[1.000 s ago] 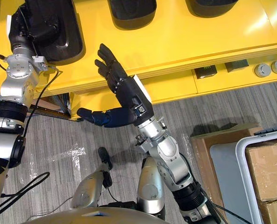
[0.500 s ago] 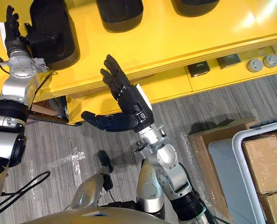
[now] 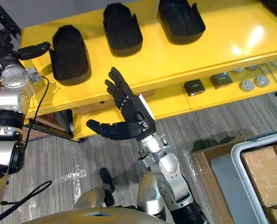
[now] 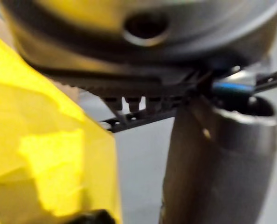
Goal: Walk over and take three plastic housings, then place them on the shelf
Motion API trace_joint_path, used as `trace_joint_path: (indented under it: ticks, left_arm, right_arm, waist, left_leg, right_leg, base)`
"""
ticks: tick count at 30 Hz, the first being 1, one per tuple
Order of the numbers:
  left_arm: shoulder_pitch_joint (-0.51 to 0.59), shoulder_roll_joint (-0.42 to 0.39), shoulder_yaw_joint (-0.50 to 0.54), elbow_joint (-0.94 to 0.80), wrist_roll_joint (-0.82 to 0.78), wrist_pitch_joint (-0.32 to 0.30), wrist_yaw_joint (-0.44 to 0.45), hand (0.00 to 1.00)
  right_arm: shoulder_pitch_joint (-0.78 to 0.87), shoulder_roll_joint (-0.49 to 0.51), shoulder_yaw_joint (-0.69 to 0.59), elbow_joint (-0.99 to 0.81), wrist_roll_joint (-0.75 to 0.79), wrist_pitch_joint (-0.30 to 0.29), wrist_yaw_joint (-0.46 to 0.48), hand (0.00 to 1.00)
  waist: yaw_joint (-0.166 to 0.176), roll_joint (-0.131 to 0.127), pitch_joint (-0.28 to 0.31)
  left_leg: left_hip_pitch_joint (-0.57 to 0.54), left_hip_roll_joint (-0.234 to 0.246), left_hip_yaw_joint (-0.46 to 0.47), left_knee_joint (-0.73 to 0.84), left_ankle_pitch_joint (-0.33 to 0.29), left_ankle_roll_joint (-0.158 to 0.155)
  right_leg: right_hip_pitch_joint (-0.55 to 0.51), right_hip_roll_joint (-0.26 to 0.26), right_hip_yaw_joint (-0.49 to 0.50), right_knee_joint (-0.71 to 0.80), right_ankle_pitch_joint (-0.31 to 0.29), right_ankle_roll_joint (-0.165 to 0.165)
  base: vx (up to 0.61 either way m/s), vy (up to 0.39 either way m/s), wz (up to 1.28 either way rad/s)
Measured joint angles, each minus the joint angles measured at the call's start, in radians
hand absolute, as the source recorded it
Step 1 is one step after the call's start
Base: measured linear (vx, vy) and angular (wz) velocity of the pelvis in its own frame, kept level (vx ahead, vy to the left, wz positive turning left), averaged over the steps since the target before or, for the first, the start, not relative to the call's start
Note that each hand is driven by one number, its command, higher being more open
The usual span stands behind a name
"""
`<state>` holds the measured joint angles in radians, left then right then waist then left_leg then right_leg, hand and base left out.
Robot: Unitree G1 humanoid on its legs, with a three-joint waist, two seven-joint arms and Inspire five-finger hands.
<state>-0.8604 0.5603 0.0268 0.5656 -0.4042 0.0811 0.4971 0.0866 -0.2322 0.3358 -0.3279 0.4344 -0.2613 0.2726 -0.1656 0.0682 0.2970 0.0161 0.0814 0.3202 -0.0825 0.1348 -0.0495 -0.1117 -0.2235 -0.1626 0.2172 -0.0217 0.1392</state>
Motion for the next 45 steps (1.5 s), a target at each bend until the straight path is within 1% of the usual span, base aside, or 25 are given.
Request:
trace_joint_path:
  ticks: [2, 4, 6, 7, 10, 12, 13, 14, 15, 16, 18, 19, 21, 22, 24, 27, 29, 32, 33, 35, 36, 37, 40, 42, 45]
  left_arm:
    - [0.007, 0.0, 0.0, -0.083, -0.028, -0.05, 0.016, 1.0]
    - [0.036, -0.001, 0.012, -0.281, -0.062, -0.132, 0.032, 1.0]
    - [0.059, -0.003, 0.013, -0.363, -0.061, -0.169, 0.028, 1.0]
    - [0.084, -0.004, 0.013, -0.44, -0.065, -0.186, 0.015, 1.0]
    - [0.14, -0.009, 0.013, -0.601, -0.074, -0.195, -0.049, 1.0]
    - [0.249, -0.022, 0.013, -0.728, -0.074, -0.192, -0.125, 1.0]
    - [0.284, -0.032, 0.011, -0.752, -0.074, -0.192, -0.147, 1.0]
    - [0.353, -0.057, 0.008, -0.791, -0.072, -0.186, -0.191, 1.0]
    - [0.426, -0.081, 0.005, -0.819, -0.063, -0.175, -0.232, 1.0]
    - [0.463, -0.096, 0.003, -0.825, -0.055, -0.17, -0.255, 1.0]
    - [0.602, -0.14, -0.019, -0.831, -0.005, -0.159, -0.316, 1.0]
    - [0.633, -0.149, -0.024, -0.831, 0.02, -0.159, -0.327, 1.0]
    - [0.745, -0.171, -0.044, -0.831, 0.106, -0.158, -0.363, 1.0]
    - [0.787, -0.175, -0.056, -0.831, 0.138, -0.159, -0.371, 1.0]
    - [0.827, -0.188, -0.064, -0.831, 0.171, -0.164, -0.372, 1.0]
    - [0.908, -0.234, -0.068, -0.831, 0.234, -0.201, -0.359, 1.0]
    - [0.917, -0.249, -0.073, -0.831, 0.255, -0.213, -0.355, 1.0]
    - [0.916, -0.255, -0.092, -0.831, 0.256, -0.274, -0.343, 1.0]
    - [0.914, -0.261, -0.092, -0.831, 0.256, -0.298, -0.335, 1.0]
    - [0.907, -0.271, -0.093, -0.83, 0.264, -0.307, -0.316, 1.0]
    - [0.891, -0.271, -0.094, -0.818, 0.292, -0.313, -0.299, 1.0]
    - [0.882, -0.271, -0.096, -0.802, 0.299, -0.32, -0.289, 1.0]
    - [0.828, -0.271, -0.108, -0.714, 0.3, -0.32, -0.253, 1.0]
    - [0.788, -0.271, -0.113, -0.661, 0.329, -0.319, -0.21, 1.0]
    - [0.742, -0.271, -0.128, -0.624, 0.34, -0.316, -0.148, 1.0]
  right_arm:
    - [0.0, 0.001, -0.008, 0.001, -0.008, -0.013, 0.001, 1.0]
    - [0.0, 0.001, -0.014, 0.007, -0.008, -0.023, -0.007, 1.0]
    - [0.003, 0.001, -0.013, 0.01, -0.008, -0.023, -0.019, 1.0]
    - [0.008, 0.001, -0.013, 0.01, -0.008, -0.024, -0.028, 1.0]
    - [0.019, 0.002, -0.013, 0.011, -0.035, -0.026, -0.056, 1.0]
    - [0.025, 0.002, -0.009, 0.012, -0.04, -0.027, -0.067, 1.0]
    - [0.028, 0.003, -0.009, 0.012, -0.047, -0.028, -0.068, 1.0]
    - [0.038, 0.004, -0.009, 0.012, -0.072, -0.03, -0.07, 1.0]
    - [0.051, 0.004, -0.01, 0.012, -0.075, -0.031, -0.073, 1.0]
    - [0.06, 0.004, -0.011, 0.012, -0.075, -0.032, -0.075, 1.0]
    - [0.085, 0.004, -0.014, 0.012, -0.076, -0.033, -0.086, 1.0]
    - [0.09, 0.004, -0.015, 0.013, -0.076, -0.034, -0.088, 1.0]
    - [0.103, 0.005, -0.021, 0.029, -0.077, -0.037, -0.097, 1.0]
    - [0.103, 0.007, -0.021, 0.045, -0.08, -0.043, -0.107, 1.0]
    - [0.108, 0.014, -0.025, 0.056, -0.096, -0.048, -0.123, 1.0]
    - [0.116, 0.036, -0.037, 0.058, -0.112, -0.055, -0.148, 1.0]
    - [0.116, 0.037, -0.051, 0.059, -0.112, -0.058, -0.156, 1.0]
    - [0.112, 0.035, -0.067, 0.059, -0.112, -0.072, -0.172, 1.0]
    - [0.103, 0.035, -0.072, 0.059, -0.112, -0.08, -0.174, 1.0]
    - [0.085, 0.031, -0.078, 0.059, -0.112, -0.081, -0.175, 1.0]
    - [0.068, 0.031, -0.083, 0.059, -0.112, -0.081, -0.177, 1.0]
    - [0.061, 0.03, -0.085, 0.059, -0.112, -0.081, -0.18, 1.0]
    - [0.028, 0.03, -0.088, 0.06, -0.11, -0.082, -0.196, 1.0]
    - [-0.01, 0.032, -0.088, 0.07, -0.109, -0.082, -0.207, 1.0]
    - [-0.037, 0.033, -0.088, 0.086, -0.109, -0.082, -0.219, 1.0]
  waist:
    - [0.003, 0.0, -0.006]
    - [0.005, 0.006, -0.038]
    - [0.008, 0.012, -0.058]
    - [0.012, 0.023, -0.086]
    - [0.025, 0.045, -0.13]
    - [0.032, 0.059, -0.162]
    - [0.033, 0.062, -0.167]
    - [0.033, 0.064, -0.171]
    - [0.036, 0.062, -0.173]
    - [0.039, 0.061, -0.174]
    - [0.05, 0.054, -0.177]
    - [0.052, 0.05, -0.177]
    - [0.058, 0.027, -0.183]
    - [0.068, 0.016, -0.184]
    - [0.08, 0.008, -0.187]
    - [0.091, 0.006, -0.187]
    - [0.098, 0.005, -0.185]
    - [0.102, 0.004, -0.168]
    - [0.102, 0.005, -0.15]
    - [0.099, 0.008, -0.134]
    - [0.099, 0.007, -0.102]
    - [0.099, 0.006, -0.09]
    - [0.099, 0.002, -0.061]
    - [0.094, -0.008, -0.02]
    - [0.093, -0.012, 0.013]
  left_leg:
    - [0.013, 0.0, -0.007, 0.0, -0.001, 0.0]
    - [0.021, 0.0, -0.02, -0.001, -0.003, -0.001]
    - [0.027, 0.0, -0.021, -0.001, -0.007, -0.002]
    - [0.027, 0.0, -0.023, -0.001, -0.012, -0.004]
    - [0.03, 0.0, -0.034, -0.002, -0.014, -0.005]
    - [0.03, 0.002, -0.042, -0.002, -0.016, -0.007]
    - [0.032, 0.002, -0.044, -0.002, -0.016, -0.008]
    - [0.036, 0.002, -0.05, -0.003, -0.017, -0.01]
    - [0.04, 0.003, -0.055, -0.004, -0.019, -0.012]
    - [0.04, 0.004, -0.057, -0.005, -0.022, -0.012]
    - [0.026, 0.007, -0.066, -0.006, -0.031, -0.025]
    - [0.022, 0.007, -0.069, -0.006, -0.031, -0.026]
    - [0.007, 0.006, -0.083, -0.006, -0.028, -0.027]
    - [0.006, 0.004, -0.084, -0.006, -0.028, -0.027]
    - [0.005, 0.003, -0.085, -0.005, -0.027, -0.026]
    - [-0.006, 0.0, -0.093, -0.005, -0.025, -0.024]
    - [-0.009, 0.0, -0.093, -0.003, -0.02, -0.018]
    - [-0.013, 0.001, -0.091, -0.003, -0.018, -0.016]
    - [-0.019, 0.001, -0.088, -0.003, -0.025, -0.026]
    - [-0.045, 0.002, -0.085, -0.002, -0.021, -0.027]
    - [-0.046, 0.001, -0.082, -0.002, -0.017, -0.023]
    - [-0.047, 0.001, -0.081, -0.002, -0.016, -0.023]
    - [-0.077, 0.001, -0.08, -0.002, -0.005, -0.015]
    - [-0.081, 0.001, -0.08, -0.001, 0.006, -0.01]
    - [-0.087, 0.001, -0.078, -0.001, 0.007, -0.009]
  right_leg:
    - [0.025, 0.0, -0.007, -0.017, 0.006, 0.001]
    - [0.055, 0.0, -0.025, -0.046, 0.016, 0.002]
    - [0.066, 0.001, -0.028, -0.055, 0.018, 0.003]
    - [0.073, 0.001, -0.033, -0.065, 0.019, 0.002]
    - [0.095, 0.001, -0.053, -0.083, 0.023, 0.006]
    - [0.105, 0.001, -0.064, -0.095, 0.022, 0.004]
    - [0.112, 0.001, -0.069, -0.099, 0.022, 0.005]
    - [0.121, 0.001, -0.078, -0.102, 0.022, 0.005]
    - [0.13, 0.002, -0.085, -0.107, 0.021, 0.005]
    - [0.133, 0.003, -0.088, -0.111, 0.021, 0.006]
    - [0.137, 0.008, -0.1, -0.134, 0.022, 0.005]
    - [0.137, 0.009, -0.103, -0.138, 0.023, 0.005]
    - [0.137, 0.011, -0.109, -0.15, 0.03, 0.001]
    - [0.138, 0.011, -0.108, -0.151, 0.037, -0.003]
    - [0.138, 0.01, -0.107, -0.151, 0.041, -0.001]
    - [0.131, 0.009, -0.109, -0.151, 0.041, -0.002]
    - [0.129, 0.009, -0.108, -0.15, 0.042, -0.001]
    - [0.116, 0.009, -0.104, -0.15, 0.042, -0.001]
    - [0.109, 0.01, -0.101, -0.148, 0.042, -0.001]
    - [0.081, 0.01, -0.096, -0.147, 0.047, -0.005]
    - [0.077, 0.011, -0.089, -0.143, 0.051, -0.004]
    - [0.074, 0.011, -0.086, -0.14, 0.052, -0.004]
    - [0.035, 0.01, -0.079, -0.125, 0.053, -0.004]
    - [0.024, 0.01, -0.075, -0.112, 0.053, -0.004]
    - [0.011, 0.009, -0.073, -0.1, 0.052, -0.005]
  base:
    - [0.02, 0.028, 0.09]
    - [0.0, 0.036, 0.12]
    - [0.01, 0.022, 0.05]
    - [0.02, 0.024, 0.09]
    - [0.01, 0.019, 0.14]
    - [-0.01, 0.008, 0.12]
    - [-0.02, 0.009, 0.13]
    - [-0.03, 0.009, 0.14]
    - [-0.03, 0.009, 0.13]
    - [-0.06, 0.012, 0.08]
    - [-0.05, 0.015, 0.11]
    - [-0.03, 0.016, 0.18]
    - [-0.01, 0.014, 0.19]
    - [0.01, 0.01, 0.1]
    - [0.01, 0.008, 0.06]
    - [0.02, 0.006, 0.08]
    - [0.0, 0.0, 0.0]
    - [-0.01, 0.002, -0.03]
    - [-0.03, 0.007, -0.05]
    - [-0.02, 0.01, -0.07]
    - [-0.01, 0.005, -0.09]
    - [-0.02, 0.003, -0.1]
    - [-0.01, 0.0, -0.01]
    - [0.0, 0.0, 0.0]
    - [0.0, 0.0, 0.0]
